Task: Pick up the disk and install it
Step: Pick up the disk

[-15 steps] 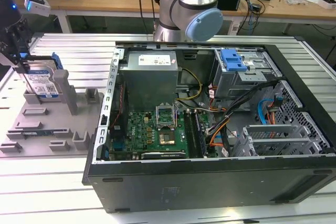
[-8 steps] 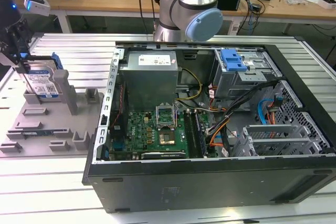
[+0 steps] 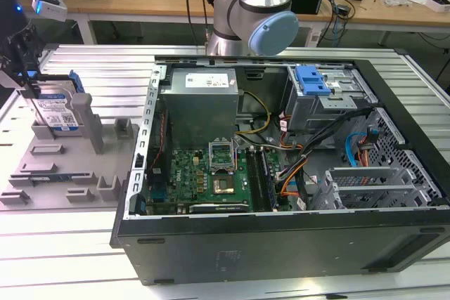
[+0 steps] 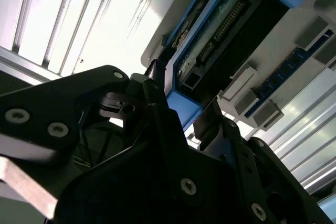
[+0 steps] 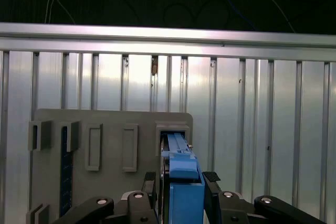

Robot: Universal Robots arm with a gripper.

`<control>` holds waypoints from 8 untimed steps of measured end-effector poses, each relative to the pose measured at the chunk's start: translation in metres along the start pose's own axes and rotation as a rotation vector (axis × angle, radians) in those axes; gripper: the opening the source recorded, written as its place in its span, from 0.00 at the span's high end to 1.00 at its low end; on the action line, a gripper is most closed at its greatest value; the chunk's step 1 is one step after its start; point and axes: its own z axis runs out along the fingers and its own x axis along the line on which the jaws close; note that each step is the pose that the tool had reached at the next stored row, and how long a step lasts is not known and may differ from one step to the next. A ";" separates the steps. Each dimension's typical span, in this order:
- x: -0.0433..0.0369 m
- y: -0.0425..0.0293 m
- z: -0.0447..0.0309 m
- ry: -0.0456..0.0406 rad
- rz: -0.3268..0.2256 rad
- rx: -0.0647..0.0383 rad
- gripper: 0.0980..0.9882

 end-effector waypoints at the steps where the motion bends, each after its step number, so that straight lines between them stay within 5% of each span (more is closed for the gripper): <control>1: 0.0000 0.0000 0.0000 0.0000 0.000 0.000 0.58; 8: 0.0012 0.0000 0.0000 0.0000 0.001 0.000 0.70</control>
